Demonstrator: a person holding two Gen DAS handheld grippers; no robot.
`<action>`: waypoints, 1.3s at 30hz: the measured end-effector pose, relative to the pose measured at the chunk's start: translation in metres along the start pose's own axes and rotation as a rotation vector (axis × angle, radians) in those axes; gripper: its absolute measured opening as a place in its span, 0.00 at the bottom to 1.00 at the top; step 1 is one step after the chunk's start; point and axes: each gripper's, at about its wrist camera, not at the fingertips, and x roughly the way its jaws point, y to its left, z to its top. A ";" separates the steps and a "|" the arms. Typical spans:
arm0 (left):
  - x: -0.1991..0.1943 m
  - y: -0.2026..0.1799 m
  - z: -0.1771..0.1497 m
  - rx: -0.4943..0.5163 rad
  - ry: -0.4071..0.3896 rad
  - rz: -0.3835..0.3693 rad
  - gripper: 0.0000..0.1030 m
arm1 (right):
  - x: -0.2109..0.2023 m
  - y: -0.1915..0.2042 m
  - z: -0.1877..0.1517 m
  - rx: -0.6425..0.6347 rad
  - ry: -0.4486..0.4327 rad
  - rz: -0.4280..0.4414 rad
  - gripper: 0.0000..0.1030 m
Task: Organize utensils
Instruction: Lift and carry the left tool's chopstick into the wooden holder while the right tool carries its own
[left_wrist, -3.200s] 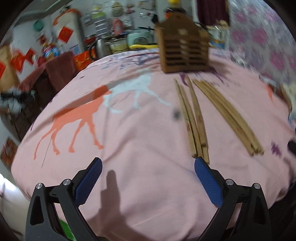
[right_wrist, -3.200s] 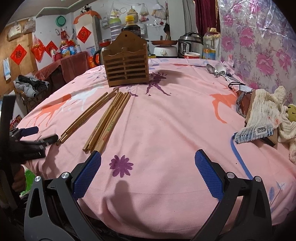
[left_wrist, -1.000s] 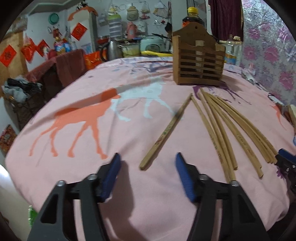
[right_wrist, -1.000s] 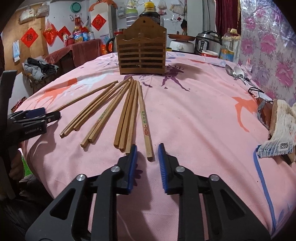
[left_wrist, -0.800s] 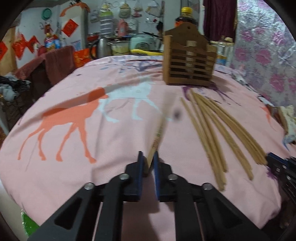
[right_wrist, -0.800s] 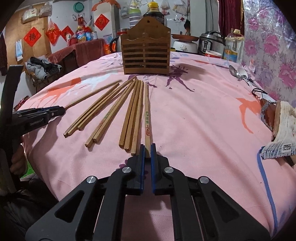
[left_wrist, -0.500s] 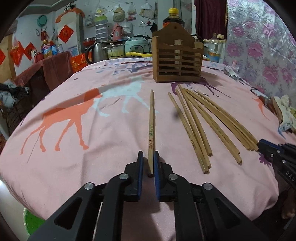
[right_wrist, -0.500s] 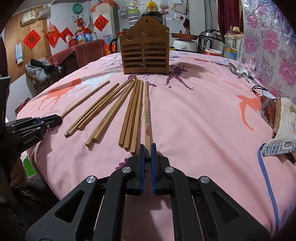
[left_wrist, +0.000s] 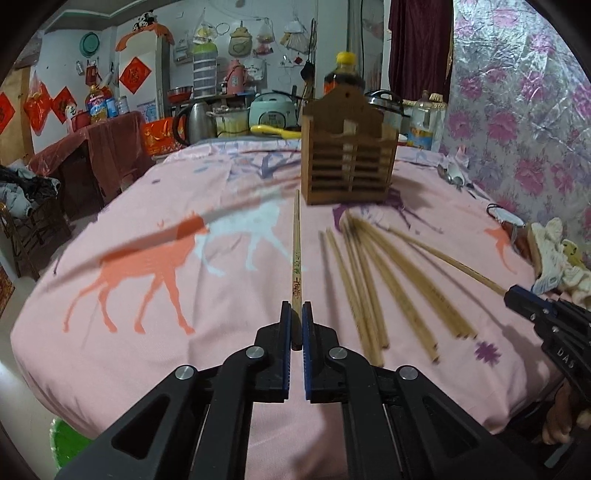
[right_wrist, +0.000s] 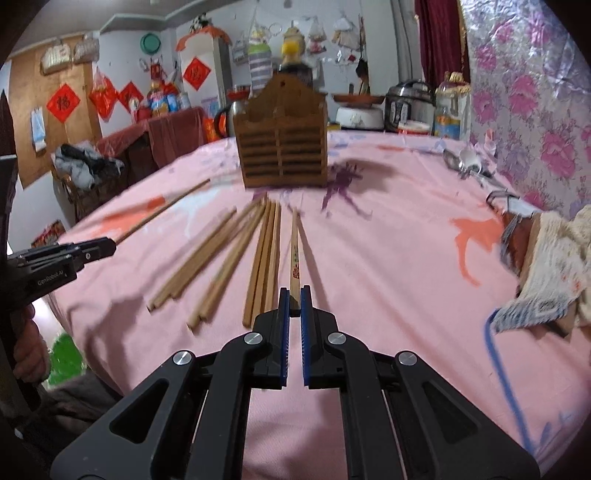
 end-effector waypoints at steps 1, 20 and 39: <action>-0.003 -0.002 0.006 0.011 -0.001 0.002 0.06 | -0.004 0.000 0.004 0.001 -0.015 0.000 0.06; 0.001 -0.005 0.109 0.012 -0.010 -0.057 0.06 | -0.017 -0.012 0.103 0.002 -0.158 0.014 0.06; -0.002 -0.012 0.239 -0.008 -0.112 -0.132 0.06 | 0.014 0.020 0.269 -0.058 -0.440 -0.005 0.06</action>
